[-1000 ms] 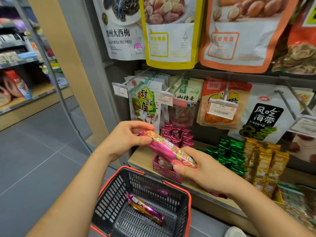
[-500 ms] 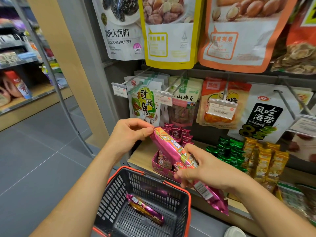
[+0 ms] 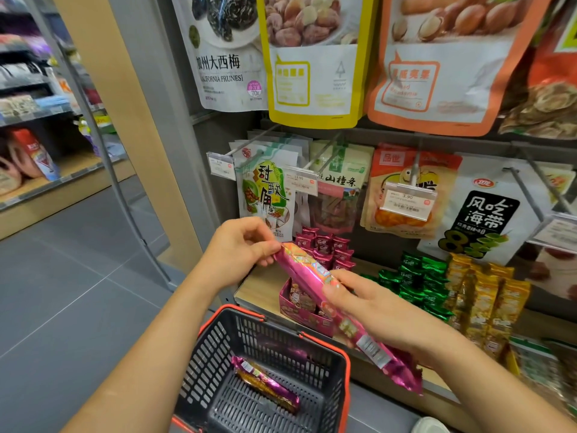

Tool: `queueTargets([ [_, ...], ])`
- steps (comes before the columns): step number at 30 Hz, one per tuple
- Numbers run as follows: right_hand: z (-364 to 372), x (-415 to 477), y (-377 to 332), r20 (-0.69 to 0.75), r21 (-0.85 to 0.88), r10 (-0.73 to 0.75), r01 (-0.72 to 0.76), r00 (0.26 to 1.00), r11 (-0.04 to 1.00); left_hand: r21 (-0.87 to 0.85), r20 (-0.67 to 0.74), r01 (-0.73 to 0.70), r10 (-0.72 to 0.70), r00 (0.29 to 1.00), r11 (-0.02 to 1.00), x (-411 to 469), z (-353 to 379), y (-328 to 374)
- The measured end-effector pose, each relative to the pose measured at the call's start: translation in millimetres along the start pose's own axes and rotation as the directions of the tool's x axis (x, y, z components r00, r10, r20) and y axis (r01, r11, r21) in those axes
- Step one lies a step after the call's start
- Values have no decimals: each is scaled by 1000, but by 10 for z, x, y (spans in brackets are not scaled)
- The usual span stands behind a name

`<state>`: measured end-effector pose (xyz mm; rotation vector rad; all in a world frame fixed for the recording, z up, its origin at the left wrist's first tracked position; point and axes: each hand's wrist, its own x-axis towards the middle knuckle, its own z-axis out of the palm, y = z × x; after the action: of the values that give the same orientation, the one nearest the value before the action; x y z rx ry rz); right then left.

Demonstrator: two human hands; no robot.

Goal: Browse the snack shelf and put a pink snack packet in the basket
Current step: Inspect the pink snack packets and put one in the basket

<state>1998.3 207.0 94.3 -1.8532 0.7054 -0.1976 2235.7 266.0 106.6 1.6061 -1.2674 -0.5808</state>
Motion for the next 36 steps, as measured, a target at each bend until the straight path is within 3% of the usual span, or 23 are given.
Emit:
queueTargets([
  [3,7,7,79,-113,-286,-93,58,989,957,-175,58,82,-73,996,981,-24,-41,-31],
  [6,5,23,116,-185,-547,-189,59,964,835,-368,181,194,-135,974,909,-32,-37,-62],
  [10,68,59,88,-199,-718,-294,65,935,693,-128,218,123,-93,971,984,-35,-15,-66],
  [13,-4,54,92,-156,-728,-221,39,963,684,-168,97,117,-101,990,979,-14,-45,-107],
  [16,-167,-6,39,-133,-594,-157,48,979,803,-233,-50,143,-159,986,962,20,-116,-241],
  [19,-243,2,-57,-332,-330,-268,155,904,931,-310,-116,176,-221,968,934,37,-133,-369],
  [22,-168,92,-205,-489,-291,-372,254,789,922,-329,-161,207,-271,949,921,72,-84,-506],
  [25,-112,235,-343,-497,-404,-464,278,733,872,-64,-151,202,-209,966,977,119,28,-652],
  [28,-118,497,-417,-419,-539,-464,198,780,819,293,-38,112,-106,994,949,174,154,-711],
  [33,-1,915,-280,-300,-659,-459,166,836,733,304,85,-69,45,995,950,270,419,-533],
  [36,-4,1133,-130,-245,-556,-360,174,900,813,372,43,-13,-3,999,928,327,515,-665],
])
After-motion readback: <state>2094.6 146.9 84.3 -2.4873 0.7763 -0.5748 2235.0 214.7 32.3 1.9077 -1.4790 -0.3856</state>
